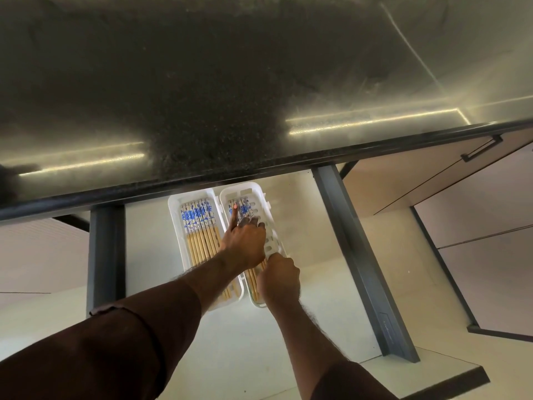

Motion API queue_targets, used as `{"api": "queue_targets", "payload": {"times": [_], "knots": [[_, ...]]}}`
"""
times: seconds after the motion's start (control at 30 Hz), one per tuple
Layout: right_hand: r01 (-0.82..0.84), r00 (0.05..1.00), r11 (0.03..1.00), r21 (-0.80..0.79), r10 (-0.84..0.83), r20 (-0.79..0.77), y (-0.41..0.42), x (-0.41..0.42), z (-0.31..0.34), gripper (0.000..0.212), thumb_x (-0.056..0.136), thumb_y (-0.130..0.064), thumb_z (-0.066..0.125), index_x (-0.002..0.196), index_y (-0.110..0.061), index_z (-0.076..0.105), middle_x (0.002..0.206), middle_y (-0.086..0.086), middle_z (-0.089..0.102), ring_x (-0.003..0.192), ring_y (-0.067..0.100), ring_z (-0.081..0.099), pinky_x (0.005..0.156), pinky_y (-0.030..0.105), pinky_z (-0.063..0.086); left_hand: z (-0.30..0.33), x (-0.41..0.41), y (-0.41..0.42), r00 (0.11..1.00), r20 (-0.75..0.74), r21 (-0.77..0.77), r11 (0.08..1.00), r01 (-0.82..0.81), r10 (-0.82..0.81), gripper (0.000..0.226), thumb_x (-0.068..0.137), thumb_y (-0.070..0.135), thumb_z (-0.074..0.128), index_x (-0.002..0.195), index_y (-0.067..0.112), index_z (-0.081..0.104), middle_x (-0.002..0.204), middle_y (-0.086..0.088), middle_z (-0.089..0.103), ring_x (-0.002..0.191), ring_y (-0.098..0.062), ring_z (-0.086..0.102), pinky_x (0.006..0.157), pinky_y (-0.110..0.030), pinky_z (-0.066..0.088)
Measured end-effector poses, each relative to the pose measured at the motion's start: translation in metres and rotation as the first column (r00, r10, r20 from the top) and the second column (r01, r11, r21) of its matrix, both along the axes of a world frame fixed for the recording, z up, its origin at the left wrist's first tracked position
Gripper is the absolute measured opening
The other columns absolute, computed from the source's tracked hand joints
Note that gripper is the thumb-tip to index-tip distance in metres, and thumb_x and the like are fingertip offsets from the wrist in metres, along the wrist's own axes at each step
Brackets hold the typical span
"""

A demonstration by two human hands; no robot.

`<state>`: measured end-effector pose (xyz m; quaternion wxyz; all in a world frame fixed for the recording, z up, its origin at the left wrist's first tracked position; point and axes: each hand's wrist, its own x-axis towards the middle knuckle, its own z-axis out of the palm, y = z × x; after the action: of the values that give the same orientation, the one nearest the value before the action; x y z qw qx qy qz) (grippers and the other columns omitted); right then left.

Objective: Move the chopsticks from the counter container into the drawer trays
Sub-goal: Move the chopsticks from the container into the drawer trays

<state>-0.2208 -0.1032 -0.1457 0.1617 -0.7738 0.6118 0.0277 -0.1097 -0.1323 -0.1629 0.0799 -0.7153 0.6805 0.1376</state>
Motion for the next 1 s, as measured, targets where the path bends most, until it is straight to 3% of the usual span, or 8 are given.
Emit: {"api": "queue_targets", "payload": {"times": [0.07,0.17,0.47,0.67,0.83,1.0], "knots": [[-0.02,1.0,0.998,0.06,0.02,0.008,0.004,0.001,0.0,0.028,0.098,-0.033,0.053,0.115,-0.012,0.061,0.11,0.005,0.07,0.099,0.019,0.067,0.085,0.025,0.051,0.0,0.0,0.001,1.0,0.019,0.019,1.0,0.005,-0.006,0.052,0.091,0.04,0.056,0.135,0.015,0.051,0.148,-0.011,0.046,0.143,-0.029,0.033,0.114,-0.058,-0.017],[-0.028,0.999,0.996,0.086,0.025,0.035,0.006,0.001,-0.001,0.033,0.098,-0.039,0.053,0.12,-0.016,0.058,0.115,0.002,0.069,0.103,0.019,0.066,0.089,0.027,0.051,-0.002,0.001,0.002,0.999,0.034,0.048,0.999,0.007,-0.009,0.049,0.09,0.043,0.056,0.132,0.018,0.055,0.151,-0.012,0.043,0.145,-0.029,0.028,0.117,-0.058,-0.011],[-0.055,0.997,0.994,0.094,0.05,0.062,0.006,0.0,0.001,0.041,0.093,-0.044,0.056,0.124,-0.017,0.055,0.119,0.004,0.068,0.105,0.021,0.067,0.092,0.031,0.051,-0.003,0.001,0.003,0.998,0.062,0.026,0.999,-0.029,0.027,0.044,0.088,0.048,0.058,0.118,0.016,0.064,0.138,-0.011,0.057,0.14,-0.031,0.037,0.118,-0.059,-0.003],[-0.087,0.994,0.991,0.106,0.08,0.068,0.008,-0.005,0.009,0.043,0.096,-0.044,0.053,0.128,-0.016,0.052,0.122,0.004,0.066,0.108,0.021,0.066,0.097,0.031,0.049,0.004,0.001,0.005,0.999,0.046,0.013,1.0,-0.019,0.018,0.051,0.088,0.043,0.058,0.131,0.015,0.057,0.143,-0.011,0.052,0.142,-0.03,0.035,0.119,-0.058,-0.005],[-0.071,0.994,0.981,0.178,0.055,0.097,0.007,-0.006,0.028,0.046,0.09,-0.04,0.065,0.127,-0.015,0.052,0.119,0.005,0.067,0.104,0.024,0.067,0.095,0.033,0.05,0.023,0.0,0.012,1.0,-0.021,-0.043,0.999,-0.007,0.006,0.055,0.09,0.033,0.058,0.139,0.013,0.046,0.145,-0.011,0.051,0.143,-0.029,0.033,0.118,-0.056,-0.01],[0.014,0.98,0.981,0.195,-0.053,0.194,0.006,-0.005,0.054,0.031,0.092,-0.025,0.064,0.12,-0.015,0.058,0.112,0.004,0.071,0.097,0.025,0.07,0.087,0.031,0.053,0.045,0.003,0.02,0.993,-0.117,-0.163,0.987,0.001,-0.02,0.063,0.09,0.028,0.059,0.146,0.01,0.036,0.143,-0.013,0.052,0.141,-0.03,0.037,0.114,-0.05,-0.017]]}}
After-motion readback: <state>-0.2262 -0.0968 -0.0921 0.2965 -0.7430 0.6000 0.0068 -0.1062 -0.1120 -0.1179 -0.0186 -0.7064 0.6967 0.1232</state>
